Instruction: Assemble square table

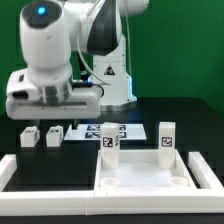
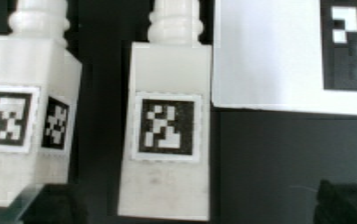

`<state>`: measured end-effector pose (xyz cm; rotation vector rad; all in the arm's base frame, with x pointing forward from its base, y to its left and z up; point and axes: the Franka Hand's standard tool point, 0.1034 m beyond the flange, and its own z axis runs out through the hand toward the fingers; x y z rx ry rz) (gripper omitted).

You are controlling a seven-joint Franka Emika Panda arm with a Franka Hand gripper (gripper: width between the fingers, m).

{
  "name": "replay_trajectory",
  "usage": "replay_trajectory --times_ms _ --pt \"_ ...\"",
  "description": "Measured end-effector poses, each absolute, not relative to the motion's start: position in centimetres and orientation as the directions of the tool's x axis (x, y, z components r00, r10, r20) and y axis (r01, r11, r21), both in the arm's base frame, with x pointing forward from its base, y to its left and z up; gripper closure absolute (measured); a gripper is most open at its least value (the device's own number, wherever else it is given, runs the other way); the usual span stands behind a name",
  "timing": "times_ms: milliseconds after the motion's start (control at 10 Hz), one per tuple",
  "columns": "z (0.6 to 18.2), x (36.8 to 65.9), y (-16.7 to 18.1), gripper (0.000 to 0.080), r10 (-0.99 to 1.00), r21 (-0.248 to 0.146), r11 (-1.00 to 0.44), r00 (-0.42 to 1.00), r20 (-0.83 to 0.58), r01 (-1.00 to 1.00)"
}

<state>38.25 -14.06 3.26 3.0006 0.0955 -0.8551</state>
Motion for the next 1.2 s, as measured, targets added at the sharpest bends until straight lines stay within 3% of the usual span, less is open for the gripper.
replay_trajectory --times_ms 400,700,1200 --pt "3.2 37.9 -13.9 0.015 0.053 -0.024 -0.998 0.645 -0.762 0.053" --pt "2.8 38.1 -13.8 0.015 0.068 -0.03 -0.997 0.657 -0.751 0.069" --pt "0.7 35.9 -13.4 0.015 0.072 -0.039 -0.997 0.601 -0.796 0.067"
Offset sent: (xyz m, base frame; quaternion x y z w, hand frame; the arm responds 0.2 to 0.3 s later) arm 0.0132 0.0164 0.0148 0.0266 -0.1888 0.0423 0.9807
